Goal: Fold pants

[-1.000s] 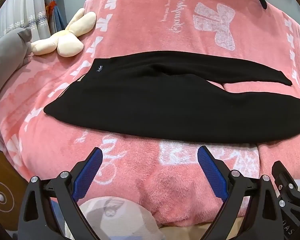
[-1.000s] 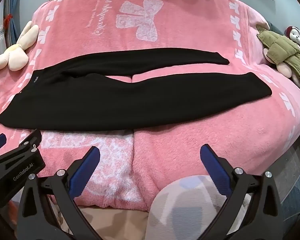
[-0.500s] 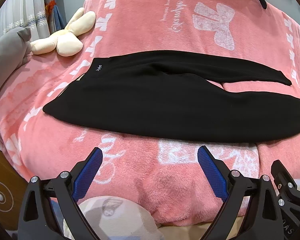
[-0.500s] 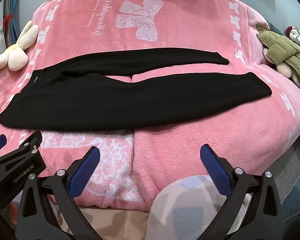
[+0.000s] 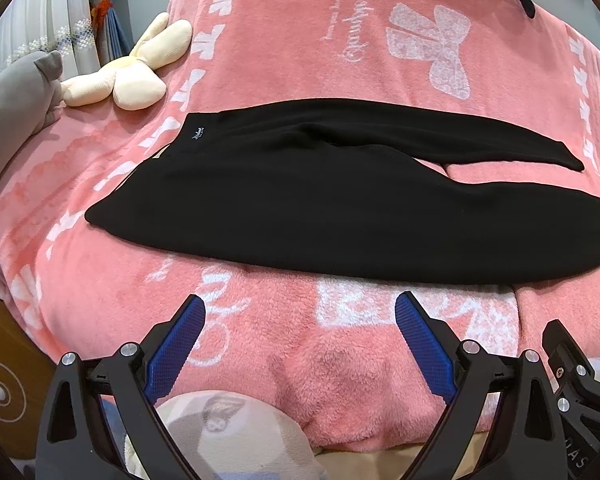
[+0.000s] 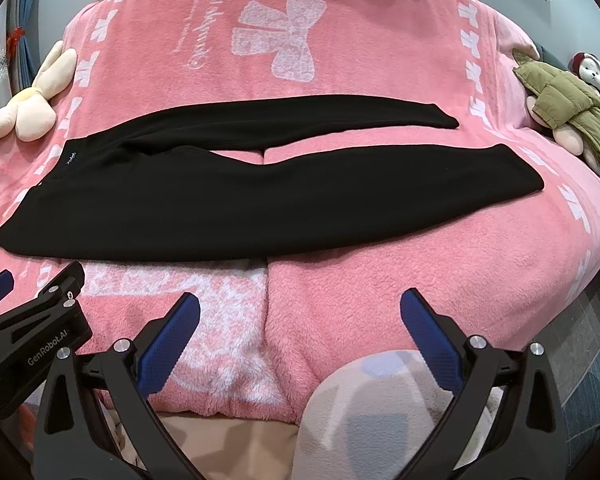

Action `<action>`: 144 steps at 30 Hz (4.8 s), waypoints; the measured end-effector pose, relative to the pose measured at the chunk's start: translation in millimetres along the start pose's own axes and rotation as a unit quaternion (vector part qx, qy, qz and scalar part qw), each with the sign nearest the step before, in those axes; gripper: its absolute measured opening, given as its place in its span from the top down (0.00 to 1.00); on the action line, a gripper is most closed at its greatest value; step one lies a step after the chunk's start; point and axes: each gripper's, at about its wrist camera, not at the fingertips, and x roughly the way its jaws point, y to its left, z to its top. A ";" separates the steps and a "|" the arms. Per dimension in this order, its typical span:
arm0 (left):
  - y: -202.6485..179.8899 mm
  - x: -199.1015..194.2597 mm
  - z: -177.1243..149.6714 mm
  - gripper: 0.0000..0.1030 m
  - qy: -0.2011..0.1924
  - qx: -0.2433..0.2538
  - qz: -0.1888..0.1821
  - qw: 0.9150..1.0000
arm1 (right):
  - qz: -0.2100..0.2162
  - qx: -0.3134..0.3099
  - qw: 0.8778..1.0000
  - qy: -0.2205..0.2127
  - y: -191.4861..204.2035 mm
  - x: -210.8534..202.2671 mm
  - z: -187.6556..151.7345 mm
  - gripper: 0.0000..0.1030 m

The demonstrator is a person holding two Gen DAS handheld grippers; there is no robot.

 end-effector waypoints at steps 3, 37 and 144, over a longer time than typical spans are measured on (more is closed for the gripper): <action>0.1 0.1 -0.7 0.09 0.000 0.000 -0.001 1.000 | 0.000 0.000 1.000 0.001 0.5 -0.3 0.5 0.05; 2.5 2.1 -1.8 0.09 0.009 -0.003 -0.011 1.000 | 0.001 0.000 1.000 0.002 3.3 1.2 0.0 0.05; 298.7 114.9 130.8 0.95 0.150 -0.329 -0.101 0.927 | 0.117 0.259 0.957 0.050 -342.3 115.3 171.6 0.97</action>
